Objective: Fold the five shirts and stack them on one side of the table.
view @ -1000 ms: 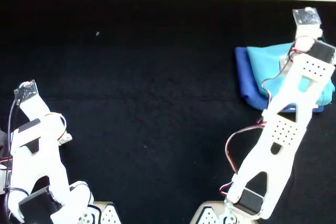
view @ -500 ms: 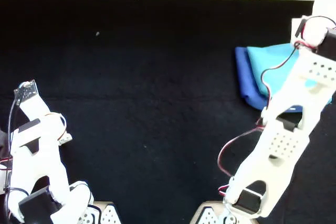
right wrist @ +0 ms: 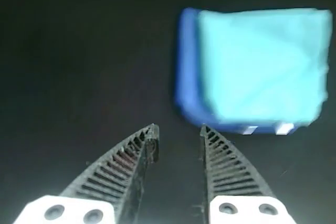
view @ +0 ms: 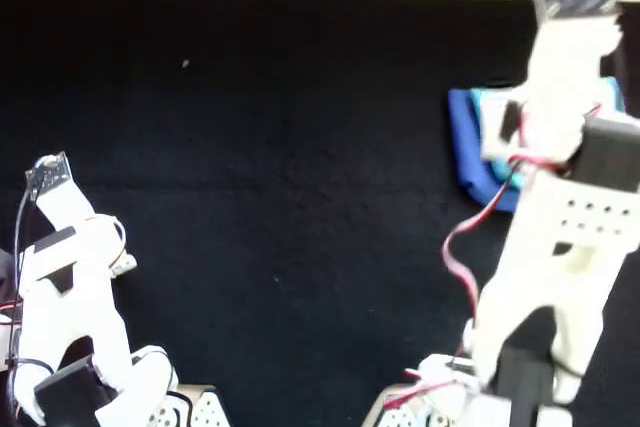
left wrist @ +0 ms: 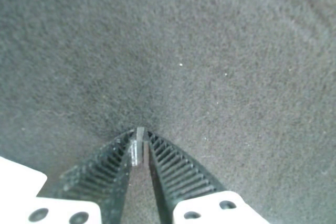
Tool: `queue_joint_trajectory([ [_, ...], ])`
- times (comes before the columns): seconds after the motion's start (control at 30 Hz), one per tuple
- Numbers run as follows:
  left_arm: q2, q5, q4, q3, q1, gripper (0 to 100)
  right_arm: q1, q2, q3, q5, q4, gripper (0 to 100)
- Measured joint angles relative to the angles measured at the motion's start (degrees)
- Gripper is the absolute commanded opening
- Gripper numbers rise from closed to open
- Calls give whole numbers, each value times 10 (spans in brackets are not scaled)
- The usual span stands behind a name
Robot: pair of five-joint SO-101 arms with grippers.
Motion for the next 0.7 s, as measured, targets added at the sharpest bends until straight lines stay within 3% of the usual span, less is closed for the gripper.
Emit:
queue_joint_trajectory([
  [0.4,0,0,0,0,0,11,-27,-267,665,-19,-391,127],
  [0.7,0,0,0,0,1,11,-34,-324,964,-20,-594,126],
])
